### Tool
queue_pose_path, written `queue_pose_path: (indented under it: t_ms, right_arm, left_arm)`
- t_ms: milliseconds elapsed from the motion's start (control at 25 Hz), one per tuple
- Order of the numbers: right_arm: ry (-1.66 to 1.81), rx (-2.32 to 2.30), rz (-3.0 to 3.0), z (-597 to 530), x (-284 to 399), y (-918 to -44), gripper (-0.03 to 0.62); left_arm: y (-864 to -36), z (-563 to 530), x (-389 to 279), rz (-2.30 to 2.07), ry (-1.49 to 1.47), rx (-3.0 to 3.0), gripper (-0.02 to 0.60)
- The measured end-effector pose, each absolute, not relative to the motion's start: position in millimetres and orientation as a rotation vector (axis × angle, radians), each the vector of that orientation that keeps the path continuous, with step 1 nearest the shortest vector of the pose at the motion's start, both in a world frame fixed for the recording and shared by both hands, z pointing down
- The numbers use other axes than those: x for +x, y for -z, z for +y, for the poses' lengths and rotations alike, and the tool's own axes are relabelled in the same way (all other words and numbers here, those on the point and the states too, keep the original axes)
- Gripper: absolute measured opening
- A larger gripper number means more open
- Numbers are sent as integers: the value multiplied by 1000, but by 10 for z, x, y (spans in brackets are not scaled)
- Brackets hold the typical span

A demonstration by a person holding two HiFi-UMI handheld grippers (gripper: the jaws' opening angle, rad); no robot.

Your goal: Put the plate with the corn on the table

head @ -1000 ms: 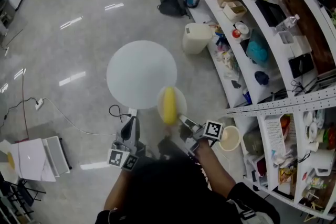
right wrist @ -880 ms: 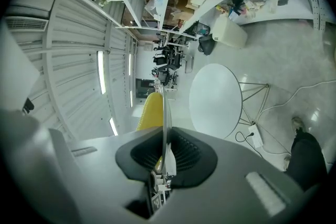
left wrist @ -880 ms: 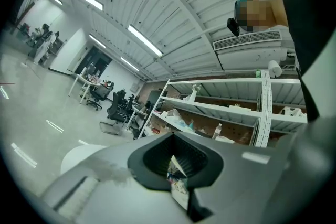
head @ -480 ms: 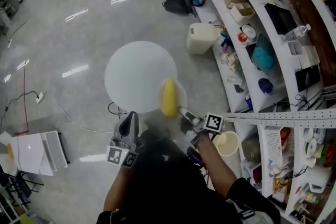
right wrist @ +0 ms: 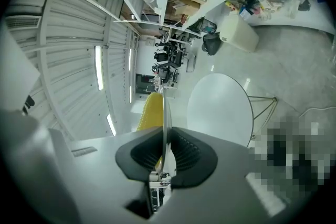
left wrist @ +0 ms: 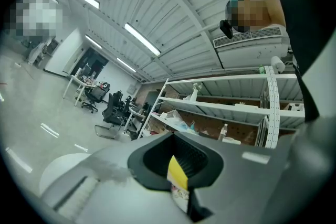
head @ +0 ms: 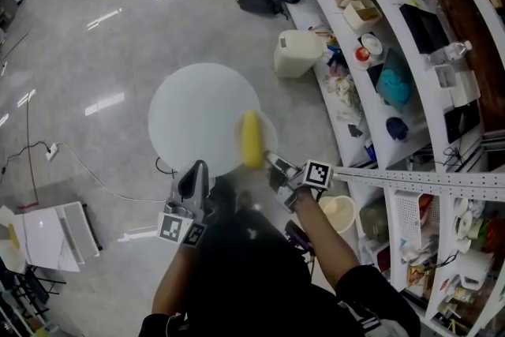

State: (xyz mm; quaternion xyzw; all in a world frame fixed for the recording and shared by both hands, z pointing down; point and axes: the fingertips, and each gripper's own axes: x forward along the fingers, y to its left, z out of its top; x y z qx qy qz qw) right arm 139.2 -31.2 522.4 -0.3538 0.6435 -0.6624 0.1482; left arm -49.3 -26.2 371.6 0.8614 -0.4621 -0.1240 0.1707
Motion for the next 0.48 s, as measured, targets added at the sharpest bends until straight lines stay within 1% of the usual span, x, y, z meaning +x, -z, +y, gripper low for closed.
queue_pose_path:
  t_ms: [480]
  right_arm:
    - [1902, -1041, 1894, -729, 1364, -5653, 43]
  left_arm:
    - [-3952, -782, -583, -1295, 325, 2418, 3]
